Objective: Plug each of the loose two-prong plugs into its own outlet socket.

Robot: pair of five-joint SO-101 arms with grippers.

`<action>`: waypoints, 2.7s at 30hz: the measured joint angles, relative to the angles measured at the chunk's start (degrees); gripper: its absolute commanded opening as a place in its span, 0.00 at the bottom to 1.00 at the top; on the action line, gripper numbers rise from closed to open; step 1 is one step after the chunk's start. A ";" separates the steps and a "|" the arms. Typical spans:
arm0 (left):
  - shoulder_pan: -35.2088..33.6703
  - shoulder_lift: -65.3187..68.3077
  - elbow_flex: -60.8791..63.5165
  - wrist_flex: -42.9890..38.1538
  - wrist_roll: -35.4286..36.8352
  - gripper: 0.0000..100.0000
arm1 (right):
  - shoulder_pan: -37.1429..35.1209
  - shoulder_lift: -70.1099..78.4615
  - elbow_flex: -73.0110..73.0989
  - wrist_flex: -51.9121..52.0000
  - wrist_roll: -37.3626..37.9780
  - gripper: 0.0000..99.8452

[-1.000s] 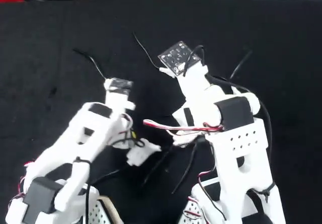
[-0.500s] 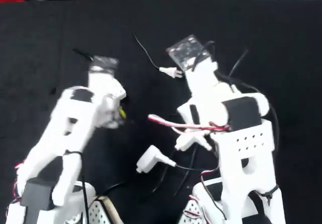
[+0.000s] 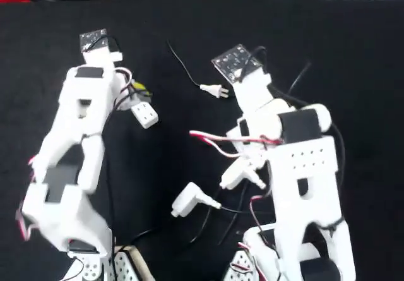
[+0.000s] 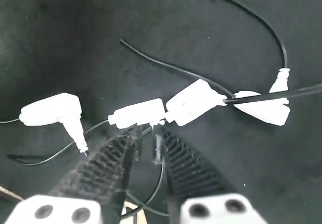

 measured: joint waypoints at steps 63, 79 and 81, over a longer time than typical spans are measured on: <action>0.00 -23.03 29.10 11.34 -17.23 0.24 | -0.09 2.11 5.89 -5.36 0.26 0.05; -8.00 -27.87 23.82 31.03 -44.22 0.13 | -0.09 2.11 5.89 -5.36 0.26 0.05; -10.37 -32.44 24.62 31.56 -47.82 0.10 | -0.09 2.11 5.89 -5.36 0.26 0.05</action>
